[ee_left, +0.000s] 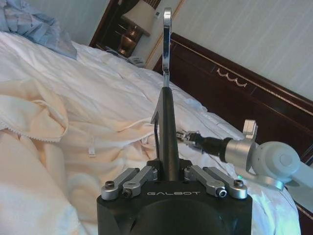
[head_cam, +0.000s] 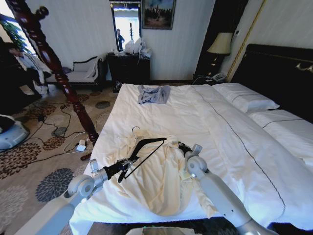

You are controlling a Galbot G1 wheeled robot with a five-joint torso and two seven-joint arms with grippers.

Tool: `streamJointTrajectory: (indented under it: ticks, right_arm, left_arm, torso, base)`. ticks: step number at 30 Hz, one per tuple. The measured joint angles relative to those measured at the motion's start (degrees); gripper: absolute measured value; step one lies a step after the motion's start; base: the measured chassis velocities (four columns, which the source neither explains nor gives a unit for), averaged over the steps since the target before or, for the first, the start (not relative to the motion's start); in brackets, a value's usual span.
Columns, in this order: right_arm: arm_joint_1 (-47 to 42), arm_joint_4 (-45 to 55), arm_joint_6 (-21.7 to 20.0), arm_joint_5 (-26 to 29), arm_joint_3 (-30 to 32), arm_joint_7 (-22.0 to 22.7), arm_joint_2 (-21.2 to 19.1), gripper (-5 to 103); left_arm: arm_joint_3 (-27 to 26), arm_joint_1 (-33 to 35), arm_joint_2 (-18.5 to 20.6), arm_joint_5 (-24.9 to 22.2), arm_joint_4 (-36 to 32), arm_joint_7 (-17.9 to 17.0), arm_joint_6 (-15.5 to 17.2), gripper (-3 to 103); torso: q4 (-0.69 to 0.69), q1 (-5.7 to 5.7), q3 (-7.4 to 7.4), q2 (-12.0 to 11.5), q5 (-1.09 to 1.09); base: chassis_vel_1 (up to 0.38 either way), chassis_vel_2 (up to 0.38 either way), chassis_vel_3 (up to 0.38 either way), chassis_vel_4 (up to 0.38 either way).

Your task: Pick up the clothes from the bed and hang them on the clothes hanger.

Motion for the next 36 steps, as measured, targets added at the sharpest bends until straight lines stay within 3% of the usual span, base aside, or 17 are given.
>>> streamJointTrajectory:
  ticks: [3, 6, 14, 24, 36]
  right_arm:
    - [0.43, 0.26, 0.0, -0.35, -0.06, -1.0, -1.0, 3]
    - [1.74, 0.26, -0.01, -0.64, -1.05, -1.78, -2.32, 1]
    - [8.07, 2.98, 0.26, 0.29, -4.23, -6.32, -6.03, 1]
    - [13.31, 9.01, 6.07, 0.5, -4.87, -15.85, -8.69, 1]
    - [13.85, 12.25, 8.29, 0.57, -4.06, -17.9, -9.96, 1]
  left_arm:
    - [0.07, 0.2, -0.08, 0.11, -0.03, -0.1, -0.04, 17]
    - [0.18, 0.6, -0.59, 0.45, -0.1, -0.37, -0.08, 17]
    - [0.86, 1.98, -1.44, 1.49, -1.43, -0.51, -0.12, 17]
    - [1.12, 1.51, -3.94, 2.25, -1.35, -0.77, -0.45, 17]
    - [1.03, -0.22, -5.02, 1.33, -2.27, -1.2, -0.58, 17]
  torso:
    - [-0.01, 0.0, 0.0, 0.0, 0.0]
    - [-0.01, 0.0, 0.0, 0.0, 0.0]
    - [0.01, 0.0, 0.0, 0.0, 0.0]
    - [0.0, 0.0, 0.0, 0.0, 0.0]
    - [0.0, 0.0, 0.0, 0.0, 0.0]
  base:
    - [0.0, 0.0, 0.0, 0.0]
    - [0.0, 0.0, 0.0, 0.0]
    - [0.0, 0.0, 0.0, 0.0]
    - [0.0, 0.0, 0.0, 0.0]
    - [0.0, 0.0, 0.0, 0.0]
